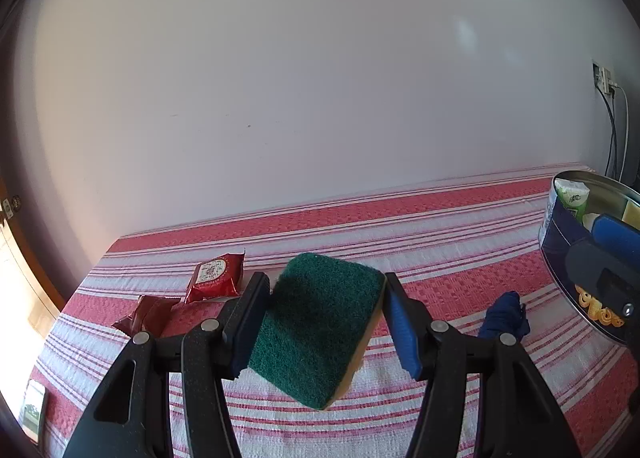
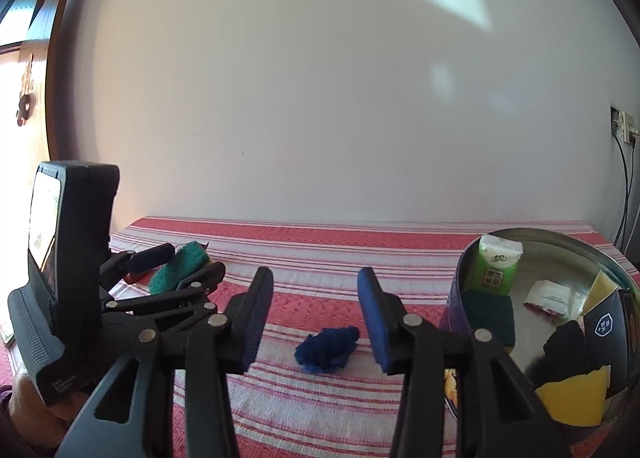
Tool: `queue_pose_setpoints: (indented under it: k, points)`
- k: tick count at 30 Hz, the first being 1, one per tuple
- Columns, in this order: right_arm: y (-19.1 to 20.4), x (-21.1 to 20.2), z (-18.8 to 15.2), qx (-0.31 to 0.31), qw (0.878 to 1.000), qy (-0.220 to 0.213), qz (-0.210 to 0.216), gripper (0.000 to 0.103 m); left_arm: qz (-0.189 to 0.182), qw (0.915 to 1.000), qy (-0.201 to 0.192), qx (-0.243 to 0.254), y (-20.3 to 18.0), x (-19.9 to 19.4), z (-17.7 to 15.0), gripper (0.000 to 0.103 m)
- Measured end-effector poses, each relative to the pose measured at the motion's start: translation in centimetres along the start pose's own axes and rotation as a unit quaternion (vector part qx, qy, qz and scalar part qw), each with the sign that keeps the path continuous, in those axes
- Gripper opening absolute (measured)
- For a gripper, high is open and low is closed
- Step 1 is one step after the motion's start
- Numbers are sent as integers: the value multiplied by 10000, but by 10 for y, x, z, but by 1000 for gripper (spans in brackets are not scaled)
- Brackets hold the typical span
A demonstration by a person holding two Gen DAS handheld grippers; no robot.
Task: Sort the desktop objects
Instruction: 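Carry the green-faced sponge and blue knit ball toward the tin with both grippers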
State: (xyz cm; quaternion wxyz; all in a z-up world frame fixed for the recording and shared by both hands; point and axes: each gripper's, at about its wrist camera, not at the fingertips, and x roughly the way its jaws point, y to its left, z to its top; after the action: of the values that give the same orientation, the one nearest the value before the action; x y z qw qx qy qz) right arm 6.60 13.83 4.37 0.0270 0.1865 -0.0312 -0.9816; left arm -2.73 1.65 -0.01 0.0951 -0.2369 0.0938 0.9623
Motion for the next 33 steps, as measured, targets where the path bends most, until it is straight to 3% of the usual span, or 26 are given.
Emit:
queue_pose_setpoints:
  k: [3,7,12,15,17,22,23,28,33]
  points:
    - [-13,-3,-3,109,9998,101,-95,45,2,9999,65,-130,10,7,-2,60]
    - [-30,1,-8,449,9979,427,199,46,19,9996,95,-266,17,10,-2,60]
    - [-13,23,-12,130,9944,969,392,48,44,9995,75,-289,16,7,-2,60]
    - [-6,49,-13,18,9894,1419,314,53,86,9995,48,-289,18,5,-1,60]
    - [-6,68,-14,66,9836,1789,218,65,102,9993,77,-355,16,0,0,60]
    - [-16,105,-24,505,9677,2454,284,56,176,9991,132,-365,18,4,0,60]
    - [-16,104,-23,485,9697,2377,280,47,178,9991,131,-352,17,4,0,60]
    - [-17,96,-21,487,9740,2192,295,43,226,9995,70,-227,10,1,-1,60]
    - [-12,56,0,76,9926,1204,111,43,251,9996,-9,-139,5,-2,0,60]
